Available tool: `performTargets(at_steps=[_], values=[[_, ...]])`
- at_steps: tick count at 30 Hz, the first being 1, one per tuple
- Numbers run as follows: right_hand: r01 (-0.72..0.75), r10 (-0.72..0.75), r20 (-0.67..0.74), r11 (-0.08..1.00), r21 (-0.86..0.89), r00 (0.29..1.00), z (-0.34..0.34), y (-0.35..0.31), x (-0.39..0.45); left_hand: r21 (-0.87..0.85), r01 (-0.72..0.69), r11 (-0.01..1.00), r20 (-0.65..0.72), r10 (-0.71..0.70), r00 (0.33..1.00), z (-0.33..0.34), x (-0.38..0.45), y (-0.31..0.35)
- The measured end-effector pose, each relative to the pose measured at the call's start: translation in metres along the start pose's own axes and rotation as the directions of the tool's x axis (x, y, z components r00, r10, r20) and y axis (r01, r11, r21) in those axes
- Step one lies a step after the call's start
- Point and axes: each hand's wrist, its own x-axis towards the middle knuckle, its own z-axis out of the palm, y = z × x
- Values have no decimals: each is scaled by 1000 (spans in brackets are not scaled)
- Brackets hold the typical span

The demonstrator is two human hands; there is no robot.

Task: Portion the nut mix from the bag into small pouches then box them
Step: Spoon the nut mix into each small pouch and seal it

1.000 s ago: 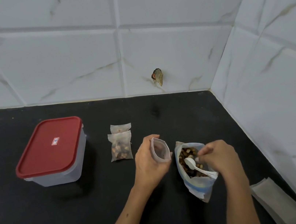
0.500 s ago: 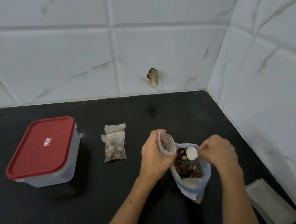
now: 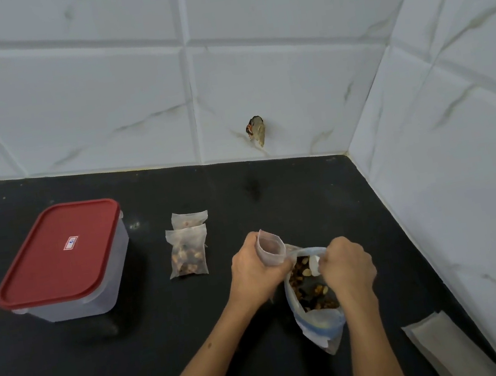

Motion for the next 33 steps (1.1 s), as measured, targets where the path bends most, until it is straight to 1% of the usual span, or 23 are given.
performTargets(at_steps=[3,6,9,12,15,18,23,26,28,30,33], values=[[27,-28,-12,1000,-6,1000,8,-1,-7,-27,148,989,66,-146,987,4,-1,-4],[12,-15,-78,1000,-28,997,14,-1,-11,-17,228,973,132,-224,966,10,0,-8],[35,-42,-176,998,-44,983,23,0,-16,-153,296,943,144,-275,951,13,0,-8],[117,-115,-212,993,1,971,33,1,-20,-286,354,890,187,-310,932,14,-1,-7],[162,-139,-166,978,134,976,35,7,-19,-367,377,851,221,-314,924,15,-4,-7],[131,-107,-106,958,254,989,34,17,-14,-383,391,837,216,-330,919,16,-3,-6],[66,-34,-122,960,274,992,38,15,-15,-359,390,848,194,-341,920,16,-6,-6],[47,-32,-49,945,324,998,35,12,-12,-338,392,856,185,-348,919,16,-8,-5],[-15,-3,45,918,397,999,30,15,-8,-332,394,857,197,-346,917,14,-10,-4],[-121,67,131,877,465,989,27,19,-5,-324,401,857,204,-351,914,13,-11,-3],[-243,141,217,780,577,966,26,22,-4,-328,401,855,214,-346,913,10,-12,-6]])
